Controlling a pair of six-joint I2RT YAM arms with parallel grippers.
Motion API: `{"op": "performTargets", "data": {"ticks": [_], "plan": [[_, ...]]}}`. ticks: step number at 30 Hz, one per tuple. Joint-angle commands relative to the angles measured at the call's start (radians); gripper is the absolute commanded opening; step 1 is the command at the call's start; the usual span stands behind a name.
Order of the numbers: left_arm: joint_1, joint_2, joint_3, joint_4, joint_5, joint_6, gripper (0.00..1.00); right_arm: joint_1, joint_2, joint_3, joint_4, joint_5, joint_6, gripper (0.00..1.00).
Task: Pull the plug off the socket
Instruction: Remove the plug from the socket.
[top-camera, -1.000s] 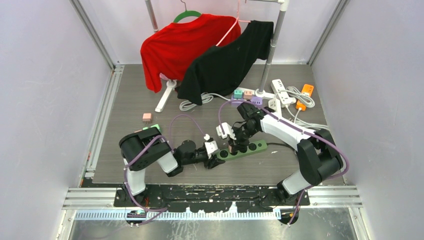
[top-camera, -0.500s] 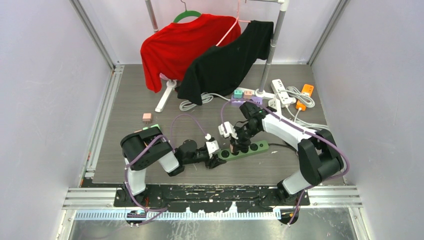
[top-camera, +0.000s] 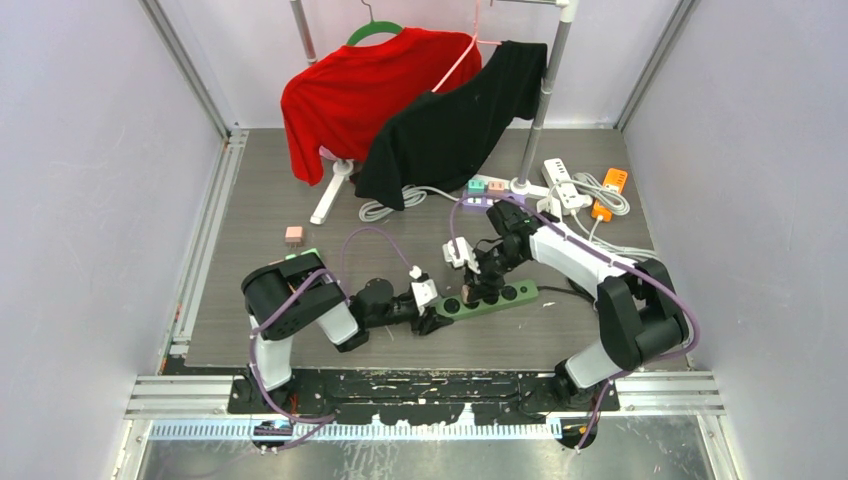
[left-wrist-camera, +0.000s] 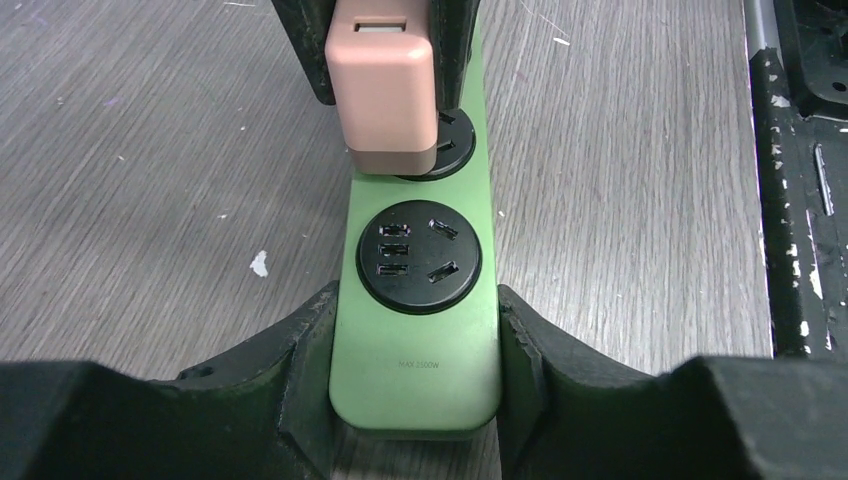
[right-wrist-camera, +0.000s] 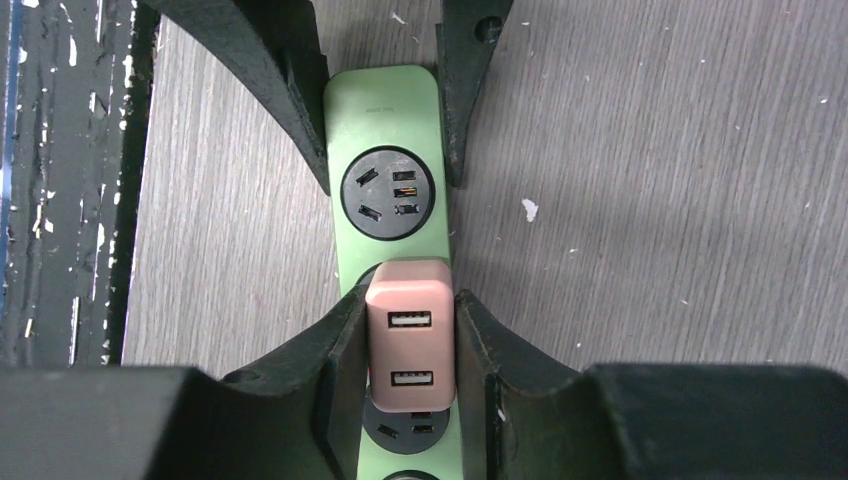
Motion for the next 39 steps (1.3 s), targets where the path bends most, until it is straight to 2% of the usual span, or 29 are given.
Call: {"op": "performTargets", "data": {"ticks": [1,4,6,11,14,17,20,21,23,25,28,32,35,39], "plan": [[0.002,0.024,-0.020,-0.006,-0.052,0.006,0.00,-0.041,-0.054,-0.026,-0.128,-0.098,-0.173,0.01],[0.003,0.023,-0.023,0.002,-0.057,0.004,0.00,0.021,-0.036,-0.030,-0.126,-0.120,-0.191,0.01],[0.002,0.025,-0.024,0.007,-0.060,0.004,0.00,0.075,-0.024,-0.029,-0.090,-0.117,-0.146,0.01],[0.003,0.028,-0.023,0.007,-0.062,0.005,0.00,0.101,-0.009,0.016,0.052,-0.109,0.125,0.01],[0.002,0.029,-0.023,0.009,-0.063,0.005,0.00,0.036,-0.008,0.023,0.126,-0.133,0.251,0.01],[0.003,0.030,-0.032,0.028,-0.072,0.005,0.00,-0.059,-0.030,0.020,0.090,-0.122,0.201,0.01],[0.004,0.036,-0.041,0.055,-0.076,0.005,0.00,-0.130,-0.056,0.026,-0.101,-0.156,-0.032,0.01],[0.004,0.036,-0.042,0.059,-0.076,0.005,0.00,-0.138,-0.059,0.025,-0.195,-0.174,-0.131,0.01],[0.005,0.036,-0.043,0.060,-0.074,0.004,0.00,-0.136,-0.065,0.003,-0.256,-0.251,-0.264,0.01],[0.005,0.035,-0.044,0.060,-0.075,0.004,0.00,-0.106,-0.066,-0.013,-0.278,-0.294,-0.313,0.01],[0.006,0.035,-0.044,0.062,-0.073,0.002,0.00,-0.034,-0.053,-0.011,-0.248,-0.295,-0.293,0.01],[0.006,0.037,-0.043,0.061,-0.072,0.002,0.00,0.015,-0.044,-0.007,-0.098,-0.248,-0.096,0.01],[0.006,0.037,-0.043,0.061,-0.072,0.003,0.00,0.009,-0.047,-0.002,-0.022,-0.177,0.013,0.01],[0.006,0.037,-0.043,0.062,-0.070,0.003,0.00,-0.062,-0.060,-0.004,-0.038,-0.161,0.001,0.01]]}}
